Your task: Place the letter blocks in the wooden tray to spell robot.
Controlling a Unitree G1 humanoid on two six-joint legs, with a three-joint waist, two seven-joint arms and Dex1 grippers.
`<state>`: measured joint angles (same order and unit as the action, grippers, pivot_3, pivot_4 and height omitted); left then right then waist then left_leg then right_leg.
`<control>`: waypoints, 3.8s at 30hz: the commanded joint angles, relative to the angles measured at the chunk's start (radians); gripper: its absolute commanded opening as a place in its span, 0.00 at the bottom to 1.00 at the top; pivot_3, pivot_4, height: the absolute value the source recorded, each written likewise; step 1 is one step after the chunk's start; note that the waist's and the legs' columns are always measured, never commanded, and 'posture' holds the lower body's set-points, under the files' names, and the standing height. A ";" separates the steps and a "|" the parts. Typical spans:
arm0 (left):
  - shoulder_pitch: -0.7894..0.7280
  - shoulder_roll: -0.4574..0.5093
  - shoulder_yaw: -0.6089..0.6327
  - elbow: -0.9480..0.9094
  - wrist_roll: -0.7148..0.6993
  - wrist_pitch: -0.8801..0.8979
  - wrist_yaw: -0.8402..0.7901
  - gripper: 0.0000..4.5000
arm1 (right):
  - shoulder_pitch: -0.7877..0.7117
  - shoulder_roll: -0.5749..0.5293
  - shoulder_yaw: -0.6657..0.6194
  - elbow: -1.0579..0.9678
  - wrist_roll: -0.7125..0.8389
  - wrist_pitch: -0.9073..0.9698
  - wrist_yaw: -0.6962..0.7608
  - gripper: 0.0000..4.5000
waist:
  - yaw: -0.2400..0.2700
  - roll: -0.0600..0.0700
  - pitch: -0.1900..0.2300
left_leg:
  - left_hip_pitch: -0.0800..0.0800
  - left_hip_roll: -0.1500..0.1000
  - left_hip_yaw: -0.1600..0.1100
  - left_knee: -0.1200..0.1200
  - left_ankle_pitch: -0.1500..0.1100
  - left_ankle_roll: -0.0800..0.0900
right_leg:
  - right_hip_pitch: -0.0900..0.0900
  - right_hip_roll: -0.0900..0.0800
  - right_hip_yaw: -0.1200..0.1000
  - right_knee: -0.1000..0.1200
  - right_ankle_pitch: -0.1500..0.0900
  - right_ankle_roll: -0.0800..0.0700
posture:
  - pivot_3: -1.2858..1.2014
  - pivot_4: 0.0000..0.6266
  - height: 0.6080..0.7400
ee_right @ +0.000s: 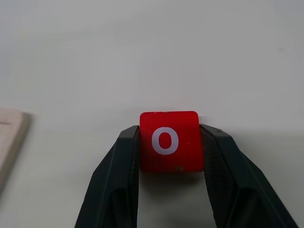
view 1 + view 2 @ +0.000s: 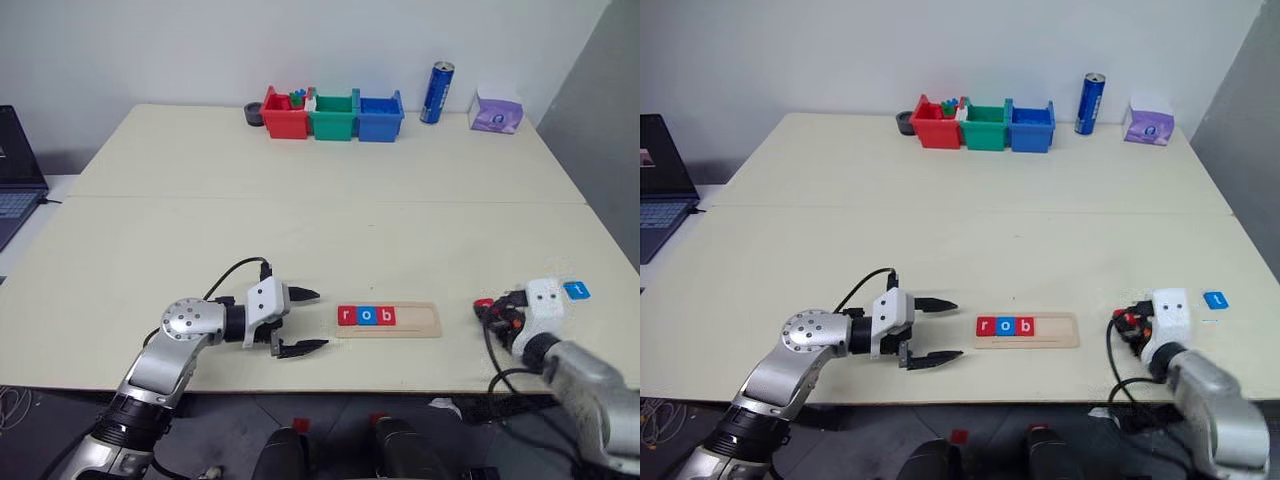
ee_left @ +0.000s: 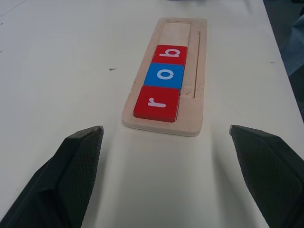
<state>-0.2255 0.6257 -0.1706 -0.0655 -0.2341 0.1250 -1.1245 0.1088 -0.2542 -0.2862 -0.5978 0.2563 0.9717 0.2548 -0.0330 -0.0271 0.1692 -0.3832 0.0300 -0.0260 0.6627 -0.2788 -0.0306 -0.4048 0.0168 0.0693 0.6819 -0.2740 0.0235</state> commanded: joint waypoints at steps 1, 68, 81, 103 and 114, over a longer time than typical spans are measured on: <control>-0.022 0.003 -0.004 -0.039 -0.008 0.011 -0.005 1.00 | 0.037 0.086 0.051 -0.054 -0.043 0.036 -0.126 0.32 | 0.000 0.000 0.000 | 0.000 0.000 0.000 0.000 0.000 0.000 | 0.000 0.000 0.000 0.000 0.000 0.000 | 0.52 0.24 1.00; 0.001 0.029 0.022 0.004 0.005 -0.043 -0.003 1.00 | -0.370 -0.750 0.370 0.471 -0.027 -0.555 0.978 0.32 | 0.000 0.001 0.003 | 0.000 -0.001 0.002 0.001 0.000 0.000 | -0.001 0.000 0.000 -0.001 0.001 -0.001 | 0.52 0.24 1.00; -0.005 0.029 0.017 -0.009 0.003 -0.030 0.003 1.00 | -0.547 -0.613 0.605 0.363 -0.154 -0.499 0.932 0.32 | 0.001 0.001 0.004 | 0.000 -0.001 0.001 0.001 0.000 0.000 | -0.001 0.000 -0.001 -0.001 0.001 0.000 | 0.52 0.24 1.00; 0.022 0.026 0.018 -0.008 0.006 -0.048 0.021 1.00 | -0.620 -0.563 0.667 0.433 -0.199 -0.493 0.971 0.32 | 0.003 0.001 0.004 | -0.001 -0.002 0.001 0.001 0.000 0.000 | -0.001 -0.001 -0.001 -0.001 0.003 -0.004 | 0.52 0.24 1.00; 0.025 0.022 0.014 0.000 0.007 -0.057 0.023 1.00 | -0.649 -0.561 0.668 0.445 -0.203 -0.487 0.985 0.79 | 0.003 0.001 0.004 | -0.001 -0.002 0.001 0.001 0.000 0.000 | -0.001 -0.001 -0.002 -0.001 0.003 -0.004 | 0.52 0.24 1.00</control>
<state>-0.2023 0.6510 -0.1656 -0.0431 -0.2216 0.0846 -1.1026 -0.5226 -0.8108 0.3900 -0.1478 0.0584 0.4871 1.2289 -0.0299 -0.0258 0.1735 -0.3841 0.0282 -0.0252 0.6640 -0.2789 -0.0302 -0.4056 0.0162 0.0676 0.6808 -0.2709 0.0192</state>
